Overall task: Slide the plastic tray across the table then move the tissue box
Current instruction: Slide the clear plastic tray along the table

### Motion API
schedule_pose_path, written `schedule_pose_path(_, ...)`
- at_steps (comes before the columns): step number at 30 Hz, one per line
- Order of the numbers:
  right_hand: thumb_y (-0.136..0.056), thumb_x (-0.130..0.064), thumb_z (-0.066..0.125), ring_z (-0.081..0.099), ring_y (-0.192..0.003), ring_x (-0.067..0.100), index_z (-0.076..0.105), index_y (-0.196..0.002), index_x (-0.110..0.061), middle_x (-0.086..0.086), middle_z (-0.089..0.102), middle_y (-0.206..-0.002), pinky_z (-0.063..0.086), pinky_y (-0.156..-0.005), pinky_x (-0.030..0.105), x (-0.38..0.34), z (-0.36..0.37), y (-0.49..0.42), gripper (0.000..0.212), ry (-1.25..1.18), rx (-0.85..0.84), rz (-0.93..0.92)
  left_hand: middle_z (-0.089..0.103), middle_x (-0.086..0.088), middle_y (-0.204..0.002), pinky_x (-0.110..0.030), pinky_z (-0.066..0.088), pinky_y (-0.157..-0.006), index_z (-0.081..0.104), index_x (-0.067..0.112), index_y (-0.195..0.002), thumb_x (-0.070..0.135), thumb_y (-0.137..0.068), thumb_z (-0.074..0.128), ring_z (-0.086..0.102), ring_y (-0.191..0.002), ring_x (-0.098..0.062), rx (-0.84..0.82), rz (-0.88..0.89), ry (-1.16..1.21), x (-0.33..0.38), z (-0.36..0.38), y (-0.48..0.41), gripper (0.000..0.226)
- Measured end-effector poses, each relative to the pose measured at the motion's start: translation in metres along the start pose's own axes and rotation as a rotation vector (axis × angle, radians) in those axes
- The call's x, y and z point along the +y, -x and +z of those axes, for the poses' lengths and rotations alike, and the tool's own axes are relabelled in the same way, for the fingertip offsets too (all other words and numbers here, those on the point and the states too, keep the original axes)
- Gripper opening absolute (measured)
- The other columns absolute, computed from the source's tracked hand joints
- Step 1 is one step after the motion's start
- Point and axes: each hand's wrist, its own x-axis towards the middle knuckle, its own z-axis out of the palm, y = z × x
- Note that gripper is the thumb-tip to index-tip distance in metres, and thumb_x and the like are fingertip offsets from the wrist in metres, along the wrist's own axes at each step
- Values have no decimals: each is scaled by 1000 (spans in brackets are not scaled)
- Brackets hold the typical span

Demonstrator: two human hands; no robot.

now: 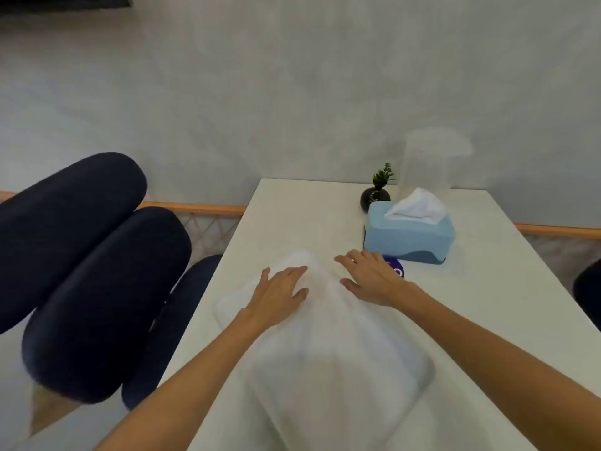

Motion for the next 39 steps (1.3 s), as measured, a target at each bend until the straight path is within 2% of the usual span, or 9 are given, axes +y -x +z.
schedule_pose_path(7, -97, -34, 42, 48, -121, 34, 30, -144, -12, 14, 48, -135, 40, -102, 47, -13, 27, 2, 54, -136, -110, 106, 51, -3, -140, -45, 17, -116, 38, 21, -141, 29, -94, 46, 47, -129, -22, 36, -251, 91, -23, 14, 31, 48)
schedule_pose_path(15, -97, -16, 45, 56, -111, 31, 39, -135, -3, 18, 52, -129, 51, -91, 40, -19, 42, 3, 41, -244, -114, 214, 27, -15, -153, -51, 28, -111, 33, 15, -142, 30, -89, 57, 25, -141, -33, 161, -534, 71, -49, 27, 63, 61)
schedule_pose_path(18, -93, -1, 46, 58, -106, 29, 44, -130, 0, 19, 54, -124, 51, -84, 37, -17, 46, 2, 37, -250, -121, 264, 25, -17, -148, -50, 38, -103, 27, 10, -143, 27, -86, 63, 28, -133, -37, 220, -680, 226, -49, 26, 72, 69)
schedule_pose_path(21, -92, 2, 48, 58, -108, 30, 45, -130, 0, 19, 54, -125, 52, -87, 38, -17, 45, 0, 39, -259, -143, 297, 31, -21, -134, -44, 47, -93, 25, 5, -142, 18, -84, 67, 40, -118, -36, 279, -771, 395, -49, 25, 74, 73)
schedule_pose_path(26, -89, 2, 52, 59, -107, 33, 46, -127, 2, 20, 56, -123, 54, -85, 40, -17, 45, -3, 39, -305, -138, 348, 38, -25, -133, -45, 46, -98, 24, 1, -143, 4, -89, 59, 48, -115, -37, 292, -779, 468, -55, 24, 71, 64)
schedule_pose_path(29, -87, 1, 54, 59, -109, 34, 44, -129, 3, 20, 56, -124, 53, -87, 41, -16, 45, -3, 43, -328, -127, 399, 48, -23, -127, -48, 47, -98, 35, -2, -136, -4, -86, 58, 51, -116, -39, 326, -707, 510, -60, 23, 62, 54)
schedule_pose_path(33, -87, -3, 58, 58, -113, 33, 41, -133, 3, 19, 55, -128, 52, -91, 41, -15, 46, -2, 50, -356, -120, 456, 57, -24, -110, -44, 54, -81, 49, -6, -115, 2, -83, 62, 59, -96, -37, 258, -731, 514, -55, 26, 60, 35)
schedule_pose_path(35, -88, -4, 58, 57, -114, 33, 40, -133, 2, 19, 55, -129, 51, -91, 40, -15, 47, 0, 49, -374, -117, 470, 58, -21, -104, -38, 50, -71, 52, -4, -109, 6, -84, 61, 59, -87, -33, 202, -750, 500, -49, 34, 69, 28)
schedule_pose_path(39, -88, -6, 58, 57, -114, 34, 40, -132, 2, 20, 55, -128, 51, -91, 40, -14, 50, 2, 48, -400, -107, 481, 60, -19, -99, -35, 49, -74, 53, 1, -102, 3, -88, 56, 58, -87, -30, 209, -718, 460, -48, 44, 84, 14)
